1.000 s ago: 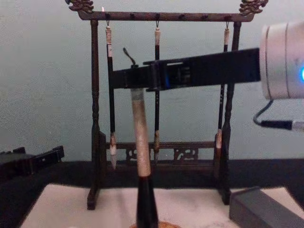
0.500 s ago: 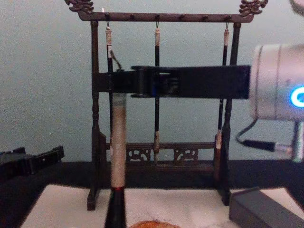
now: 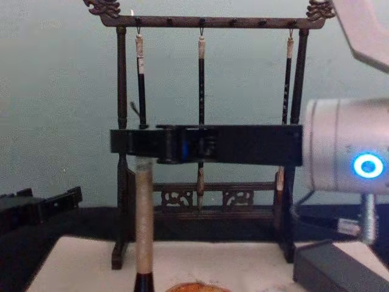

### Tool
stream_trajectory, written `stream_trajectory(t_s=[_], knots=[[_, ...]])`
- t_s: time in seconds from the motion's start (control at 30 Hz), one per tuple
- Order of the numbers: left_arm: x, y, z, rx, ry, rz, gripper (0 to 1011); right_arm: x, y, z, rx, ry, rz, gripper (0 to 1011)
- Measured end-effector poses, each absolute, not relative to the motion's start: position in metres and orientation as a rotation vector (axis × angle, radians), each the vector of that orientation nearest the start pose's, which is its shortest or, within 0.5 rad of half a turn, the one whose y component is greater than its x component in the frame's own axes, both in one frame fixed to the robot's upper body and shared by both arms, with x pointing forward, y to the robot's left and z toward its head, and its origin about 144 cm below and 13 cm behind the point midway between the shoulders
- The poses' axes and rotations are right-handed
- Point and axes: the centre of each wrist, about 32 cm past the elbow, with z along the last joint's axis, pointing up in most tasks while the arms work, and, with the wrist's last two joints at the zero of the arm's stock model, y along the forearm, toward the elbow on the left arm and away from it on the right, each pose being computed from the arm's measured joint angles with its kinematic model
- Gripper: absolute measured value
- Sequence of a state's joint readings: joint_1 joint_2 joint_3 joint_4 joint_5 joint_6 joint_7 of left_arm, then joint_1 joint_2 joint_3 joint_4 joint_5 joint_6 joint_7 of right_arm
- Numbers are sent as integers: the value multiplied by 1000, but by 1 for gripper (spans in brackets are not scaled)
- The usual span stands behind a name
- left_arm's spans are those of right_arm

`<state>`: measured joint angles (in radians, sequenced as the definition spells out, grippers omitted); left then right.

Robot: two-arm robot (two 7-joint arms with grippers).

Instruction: Pick up the brush from the inkstone, write on the paper, then place the brush back to its original position.

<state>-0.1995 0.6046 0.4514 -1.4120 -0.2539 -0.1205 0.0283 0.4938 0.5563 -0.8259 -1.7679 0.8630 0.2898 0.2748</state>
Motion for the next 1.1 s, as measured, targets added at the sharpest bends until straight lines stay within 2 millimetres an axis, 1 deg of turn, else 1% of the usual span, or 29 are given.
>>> stream_trajectory(t_s=[0.33, 0.5, 0.73, 0.9, 1.1], knots=[[489, 310, 1140, 304, -285, 1248, 1002, 470, -169, 1256, -70, 200, -511, 182], [489, 310, 1140, 304, -285, 1248, 1002, 464, -179, 1260, -74, 194, -538, 182], [489, 310, 1140, 304, -285, 1248, 1000, 460, -188, 1267, -83, 179, -571, 182], [489, 310, 1140, 304, -285, 1248, 1002, 462, -187, 1272, -75, 165, -576, 182], [489, 310, 1140, 304, -285, 1248, 1002, 474, -173, 1279, -41, 156, -553, 182]])
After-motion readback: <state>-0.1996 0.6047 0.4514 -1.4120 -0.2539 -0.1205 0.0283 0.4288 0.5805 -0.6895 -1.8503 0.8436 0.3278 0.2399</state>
